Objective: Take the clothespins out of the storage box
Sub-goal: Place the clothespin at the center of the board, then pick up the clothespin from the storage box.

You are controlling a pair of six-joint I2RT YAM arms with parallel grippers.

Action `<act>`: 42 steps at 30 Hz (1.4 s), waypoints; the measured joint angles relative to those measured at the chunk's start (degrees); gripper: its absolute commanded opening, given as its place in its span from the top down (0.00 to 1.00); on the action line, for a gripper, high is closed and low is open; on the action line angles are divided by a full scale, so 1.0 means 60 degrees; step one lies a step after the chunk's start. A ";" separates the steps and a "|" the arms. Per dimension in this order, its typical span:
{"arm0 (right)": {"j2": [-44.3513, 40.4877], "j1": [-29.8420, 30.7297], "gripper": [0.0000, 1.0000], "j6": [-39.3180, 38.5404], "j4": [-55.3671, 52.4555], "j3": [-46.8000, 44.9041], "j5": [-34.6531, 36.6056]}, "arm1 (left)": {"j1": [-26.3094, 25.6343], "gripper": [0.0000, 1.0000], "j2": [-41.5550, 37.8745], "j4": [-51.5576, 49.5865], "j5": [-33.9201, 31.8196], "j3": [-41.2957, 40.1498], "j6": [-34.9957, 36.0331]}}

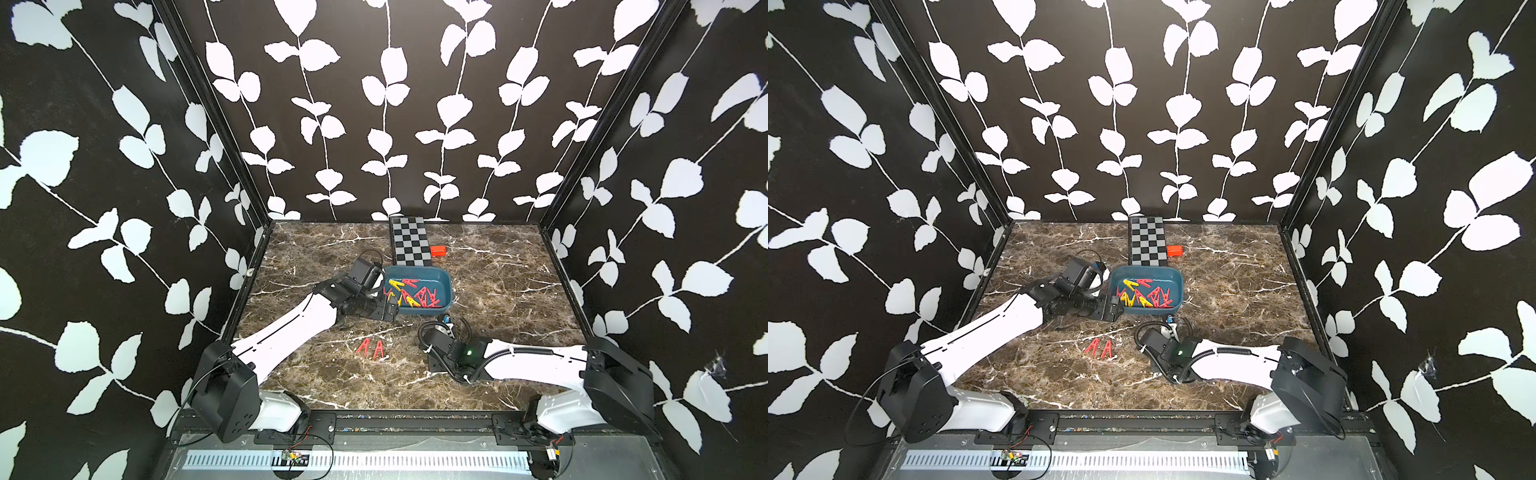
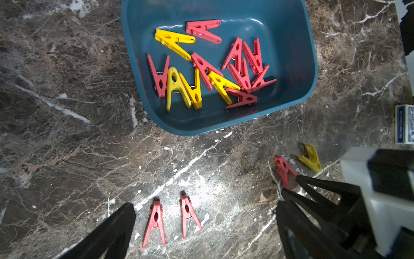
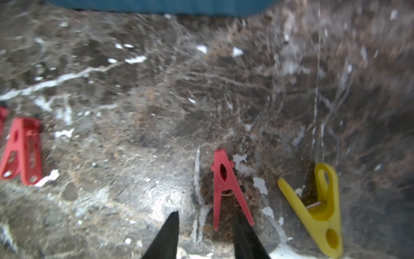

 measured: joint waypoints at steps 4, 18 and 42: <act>-0.0619 -0.0106 0.31 -0.0452 -0.0423 0.0401 0.0189 | 0.0000 0.03 0.0004 0.0146 0.0011 -0.0004 -0.0080; -0.1293 -0.2131 0.01 -0.2674 -0.1111 0.1410 0.0000 | 0.0000 0.24 0.1173 0.0350 -0.0025 0.0670 -0.0739; -0.1115 -0.4488 0.01 -0.4615 -0.1067 0.2065 -0.1741 | -0.0659 0.52 0.6349 -0.0940 -0.1468 0.5985 -0.2208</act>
